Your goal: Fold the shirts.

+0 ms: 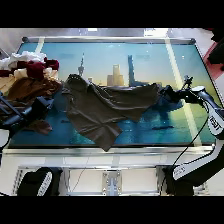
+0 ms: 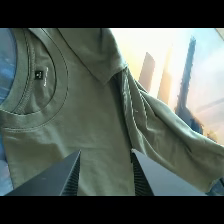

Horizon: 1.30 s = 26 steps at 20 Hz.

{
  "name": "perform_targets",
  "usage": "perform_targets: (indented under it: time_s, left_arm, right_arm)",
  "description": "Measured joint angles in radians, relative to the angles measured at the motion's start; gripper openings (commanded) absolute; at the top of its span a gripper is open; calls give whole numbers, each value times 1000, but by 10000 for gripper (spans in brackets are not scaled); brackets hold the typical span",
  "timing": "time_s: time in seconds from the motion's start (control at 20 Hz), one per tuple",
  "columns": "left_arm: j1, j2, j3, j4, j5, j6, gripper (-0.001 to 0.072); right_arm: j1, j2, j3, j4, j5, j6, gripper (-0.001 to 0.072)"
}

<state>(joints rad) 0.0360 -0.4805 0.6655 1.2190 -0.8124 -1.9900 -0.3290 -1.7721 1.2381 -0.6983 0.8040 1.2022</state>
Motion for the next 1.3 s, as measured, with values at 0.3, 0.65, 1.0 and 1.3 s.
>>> perform_targets:
  time_s: [0.3,0.65,1.0,1.3]
  left_arm:
    - [0,0,-5,1,-8,18,343]
    - [0,0,-296,-99,-11,-189,358]
    - [0,-11,-507,-333,72,-111,386]
    - [0,-150,-531,-465,95,60,386]
  right_arm:
    - [21,-50,2,96,-19,2,33]
    - [22,-10,84,156,80,-24,33]
    - [22,91,113,165,145,-28,33]
    - [22,139,115,166,160,-27,33]
